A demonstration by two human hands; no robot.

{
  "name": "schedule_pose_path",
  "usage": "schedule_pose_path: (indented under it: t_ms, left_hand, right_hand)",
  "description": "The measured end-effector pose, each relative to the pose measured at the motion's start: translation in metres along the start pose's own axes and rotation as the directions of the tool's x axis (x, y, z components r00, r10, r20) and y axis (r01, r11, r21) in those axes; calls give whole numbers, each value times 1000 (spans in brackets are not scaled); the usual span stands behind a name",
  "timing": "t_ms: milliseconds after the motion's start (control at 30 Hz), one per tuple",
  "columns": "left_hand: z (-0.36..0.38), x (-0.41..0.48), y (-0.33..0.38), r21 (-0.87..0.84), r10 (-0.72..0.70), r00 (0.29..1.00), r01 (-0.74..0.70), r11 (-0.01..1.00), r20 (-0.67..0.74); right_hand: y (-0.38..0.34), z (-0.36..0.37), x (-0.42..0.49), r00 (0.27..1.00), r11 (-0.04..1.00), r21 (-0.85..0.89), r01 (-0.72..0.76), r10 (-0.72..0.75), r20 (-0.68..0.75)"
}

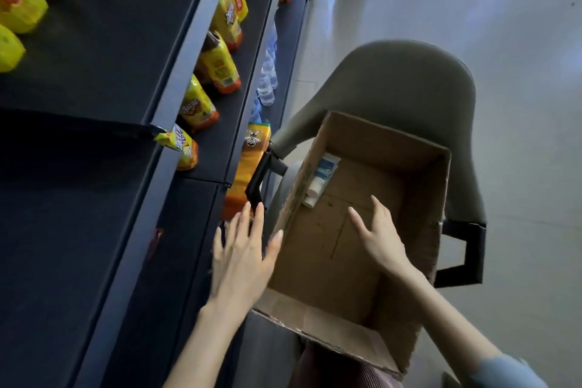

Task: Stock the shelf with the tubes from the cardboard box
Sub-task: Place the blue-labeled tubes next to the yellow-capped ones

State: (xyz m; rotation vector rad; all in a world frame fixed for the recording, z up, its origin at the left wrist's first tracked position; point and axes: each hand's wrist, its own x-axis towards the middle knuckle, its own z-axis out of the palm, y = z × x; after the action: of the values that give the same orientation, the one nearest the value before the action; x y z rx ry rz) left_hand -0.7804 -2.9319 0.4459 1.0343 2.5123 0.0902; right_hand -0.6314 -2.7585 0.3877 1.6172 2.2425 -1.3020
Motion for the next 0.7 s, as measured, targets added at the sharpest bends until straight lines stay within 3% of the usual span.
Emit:
schedule_pose_path:
  t_ms: [100, 233, 367, 700]
  left_hand:
    - [13, 15, 0, -9, 11, 1000, -11, 1000, 21]
    - [28, 29, -5, -10, 49, 998, -49, 999, 47]
    - [39, 39, -15, 7, 62, 997, -62, 998, 42]
    - [46, 50, -15, -42, 30, 997, -28, 999, 65]
  right_hand:
    - [2, 24, 34, 999, 994, 97, -45, 44, 10]
    - [1, 58, 86, 982, 977, 143, -157, 138, 132]
    - [-3, 79, 133, 955, 914, 295, -279, 231, 187]
    - [-4, 111, 184, 932, 763, 536, -362, 274, 238]
